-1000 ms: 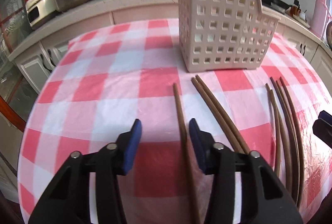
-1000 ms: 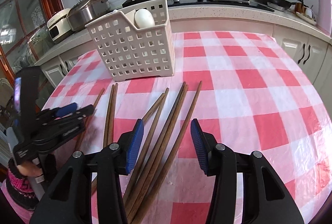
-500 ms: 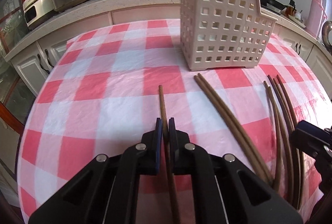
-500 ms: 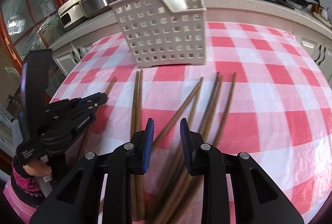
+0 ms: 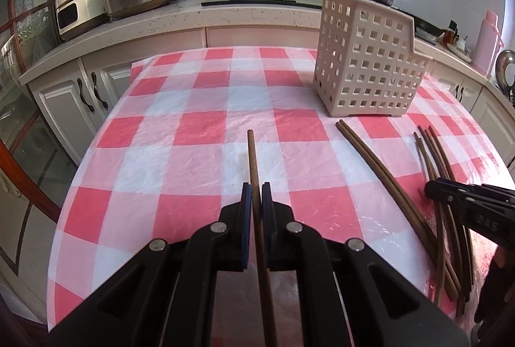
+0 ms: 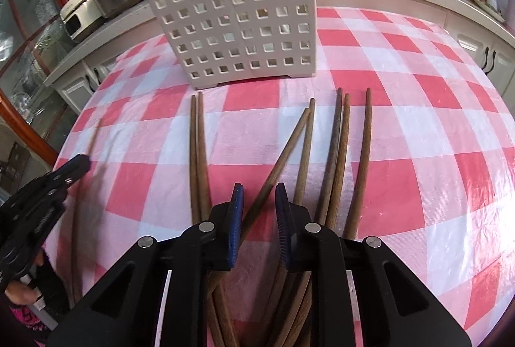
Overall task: Organize utensils
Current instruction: 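Lift the chopsticks upright and carry them over the white caddy with both tools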
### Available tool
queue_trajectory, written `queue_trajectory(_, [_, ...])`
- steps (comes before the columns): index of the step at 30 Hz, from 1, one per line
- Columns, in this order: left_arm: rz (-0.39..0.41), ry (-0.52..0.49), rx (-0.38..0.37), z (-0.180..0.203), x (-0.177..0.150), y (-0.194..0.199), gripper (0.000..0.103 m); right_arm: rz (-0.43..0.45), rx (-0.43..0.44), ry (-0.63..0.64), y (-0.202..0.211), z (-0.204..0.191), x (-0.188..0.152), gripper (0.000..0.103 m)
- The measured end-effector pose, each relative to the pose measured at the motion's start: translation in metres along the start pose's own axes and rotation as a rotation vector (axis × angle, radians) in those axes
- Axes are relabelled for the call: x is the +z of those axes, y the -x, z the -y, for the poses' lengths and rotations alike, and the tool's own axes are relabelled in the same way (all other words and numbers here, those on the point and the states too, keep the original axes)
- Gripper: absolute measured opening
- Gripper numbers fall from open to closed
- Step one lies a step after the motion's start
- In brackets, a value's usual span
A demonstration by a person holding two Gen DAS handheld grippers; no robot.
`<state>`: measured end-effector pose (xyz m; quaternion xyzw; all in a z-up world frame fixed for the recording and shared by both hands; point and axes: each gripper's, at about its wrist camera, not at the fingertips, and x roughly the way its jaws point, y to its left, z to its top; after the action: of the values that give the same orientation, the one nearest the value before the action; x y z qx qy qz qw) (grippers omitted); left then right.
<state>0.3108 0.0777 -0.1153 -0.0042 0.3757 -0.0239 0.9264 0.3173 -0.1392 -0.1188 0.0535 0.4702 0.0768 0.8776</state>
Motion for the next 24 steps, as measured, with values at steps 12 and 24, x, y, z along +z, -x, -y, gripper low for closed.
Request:
queue_trajectory(12, [0.013, 0.015, -0.023, -0.005, -0.005, 0.008, 0.006, -0.013, -0.088, 0.048, -0.02, -0.008, 0.026, 0.013])
queue_trajectory(24, [0.053, 0.004, -0.024, 0.006, 0.001, 0.026, 0.006, 0.09, 0.014, 0.02, 0.023, -0.001, 0.017, 0.006])
